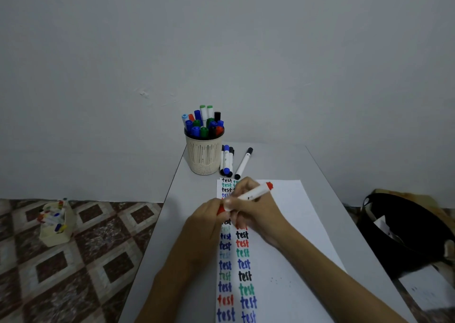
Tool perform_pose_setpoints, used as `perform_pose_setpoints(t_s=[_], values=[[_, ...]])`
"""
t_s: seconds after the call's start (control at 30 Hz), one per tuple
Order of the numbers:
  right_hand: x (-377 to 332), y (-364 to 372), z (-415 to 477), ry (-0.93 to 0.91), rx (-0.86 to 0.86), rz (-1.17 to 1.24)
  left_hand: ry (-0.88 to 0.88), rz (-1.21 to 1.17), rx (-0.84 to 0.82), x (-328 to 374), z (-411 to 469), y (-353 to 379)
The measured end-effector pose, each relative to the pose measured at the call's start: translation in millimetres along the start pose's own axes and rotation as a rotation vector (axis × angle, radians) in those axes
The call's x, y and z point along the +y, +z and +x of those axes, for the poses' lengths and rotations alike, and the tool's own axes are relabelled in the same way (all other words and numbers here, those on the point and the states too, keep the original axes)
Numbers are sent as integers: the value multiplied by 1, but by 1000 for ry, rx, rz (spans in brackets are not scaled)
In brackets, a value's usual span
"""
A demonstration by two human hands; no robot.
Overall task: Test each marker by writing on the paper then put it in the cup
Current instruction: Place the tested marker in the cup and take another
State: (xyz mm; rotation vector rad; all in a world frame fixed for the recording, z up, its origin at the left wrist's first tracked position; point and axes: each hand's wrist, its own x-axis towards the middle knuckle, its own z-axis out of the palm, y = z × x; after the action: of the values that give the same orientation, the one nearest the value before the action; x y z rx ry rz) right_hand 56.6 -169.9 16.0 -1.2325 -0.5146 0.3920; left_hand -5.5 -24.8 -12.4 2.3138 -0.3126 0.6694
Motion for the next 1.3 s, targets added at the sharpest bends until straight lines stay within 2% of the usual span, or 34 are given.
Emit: perform_pose_setpoints(t_s=[0.17, 0.33, 0.5, 0.97, 1.07, 1.2, 1.23, 1.3], values=[[1, 4, -3, 0, 6, -93, -73, -169, -144, 6, -1, -3], [1, 4, -6, 58, -58, 30, -14, -158, -113, 8, -3, -8], [-1, 3, -2, 81, -102, 88, -34, -235, -100, 8, -4, -7], [0, -1, 1, 59, -162, 78, -128, -439, -142, 11, -5, -10], [-3, -4, 1, 11, -142, 10, -144, -494, -168, 11, -4, -12], [-10, -5, 0, 9, -113, 46, -144, -410, -100, 13, -4, -11], [-13, -8, 1, -5, -86, 105, -150, -400, -78, 13, -4, -11], [-24, -20, 7, -54, 83, 214, -183, -377, -43, 13, -4, -12]])
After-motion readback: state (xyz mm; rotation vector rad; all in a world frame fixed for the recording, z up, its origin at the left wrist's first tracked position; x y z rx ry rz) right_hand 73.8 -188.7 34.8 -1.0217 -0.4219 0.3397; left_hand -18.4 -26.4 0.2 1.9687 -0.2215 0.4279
